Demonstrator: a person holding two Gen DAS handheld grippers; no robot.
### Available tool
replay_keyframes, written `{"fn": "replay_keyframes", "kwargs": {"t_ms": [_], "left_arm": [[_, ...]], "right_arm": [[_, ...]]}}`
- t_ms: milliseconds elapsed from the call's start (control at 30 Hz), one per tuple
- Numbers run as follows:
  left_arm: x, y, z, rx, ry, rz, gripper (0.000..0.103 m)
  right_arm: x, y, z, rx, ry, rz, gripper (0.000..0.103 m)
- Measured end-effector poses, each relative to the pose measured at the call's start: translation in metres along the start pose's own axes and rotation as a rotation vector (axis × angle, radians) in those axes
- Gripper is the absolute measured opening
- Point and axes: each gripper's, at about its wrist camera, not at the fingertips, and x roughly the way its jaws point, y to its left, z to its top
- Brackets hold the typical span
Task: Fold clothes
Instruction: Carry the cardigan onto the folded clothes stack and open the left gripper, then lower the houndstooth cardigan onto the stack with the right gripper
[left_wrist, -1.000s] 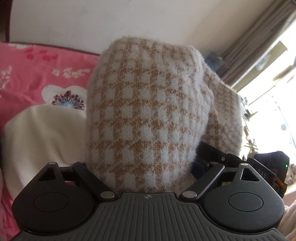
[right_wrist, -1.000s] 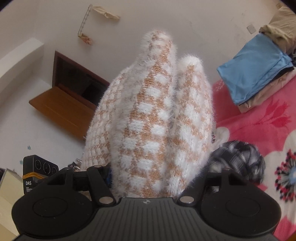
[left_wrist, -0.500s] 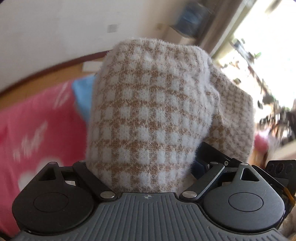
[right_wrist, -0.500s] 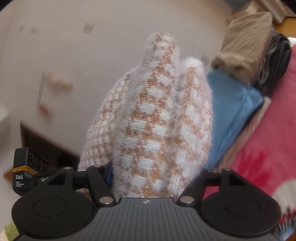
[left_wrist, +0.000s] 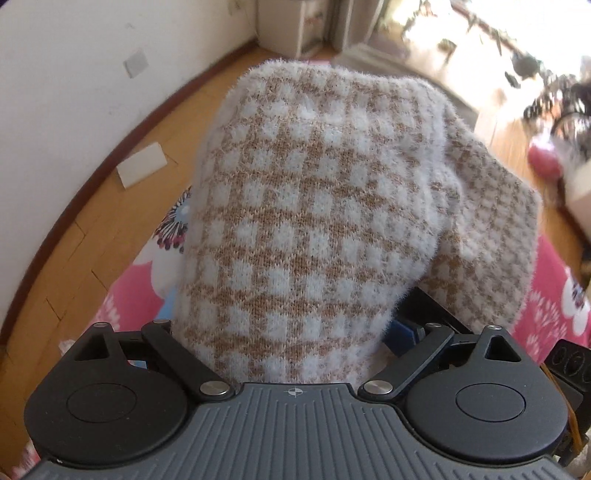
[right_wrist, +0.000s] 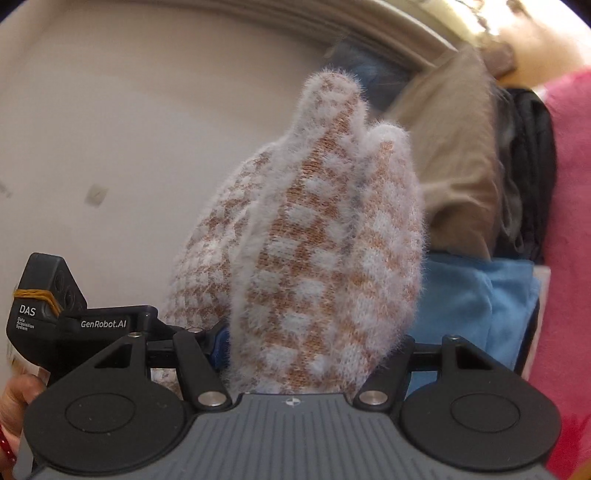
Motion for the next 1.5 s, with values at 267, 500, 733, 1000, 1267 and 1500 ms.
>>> {"fn": "replay_keyframes", "kwargs": {"t_ms": [267, 500, 733, 1000, 1267, 1500], "left_arm": [[0.049, 0.002, 0.002, 0.061, 0.143, 0.033, 0.096], [0.043, 0.009, -0.015, 0.072, 0.242, 0.117, 0.101], [-0.029, 0.046, -0.095, -0.161, 0.094, 0.146, 0.103], [-0.056, 0.033, -0.250, -0.963, -0.357, 0.069, 0.103], [-0.061, -0.055, -0.329, -1.467, -0.625, -0.030, 0.102], [-0.108, -0.091, -0.388, -1.480, -0.668, 0.041, 0.103]], "right_arm": [[0.021, -0.032, -0.021, 0.101, -0.035, -0.120, 0.068], [0.046, -0.088, -0.013, 0.278, 0.110, -0.116, 0.072], [0.046, -0.097, -0.004, 0.342, 0.145, -0.088, 0.072], [0.051, -0.101, 0.014, 0.345, 0.242, -0.067, 0.077], [0.060, -0.101, 0.054, 0.405, 0.401, -0.137, 0.085], [0.054, -0.092, 0.082, 0.340, 0.509, -0.209, 0.091]]}}
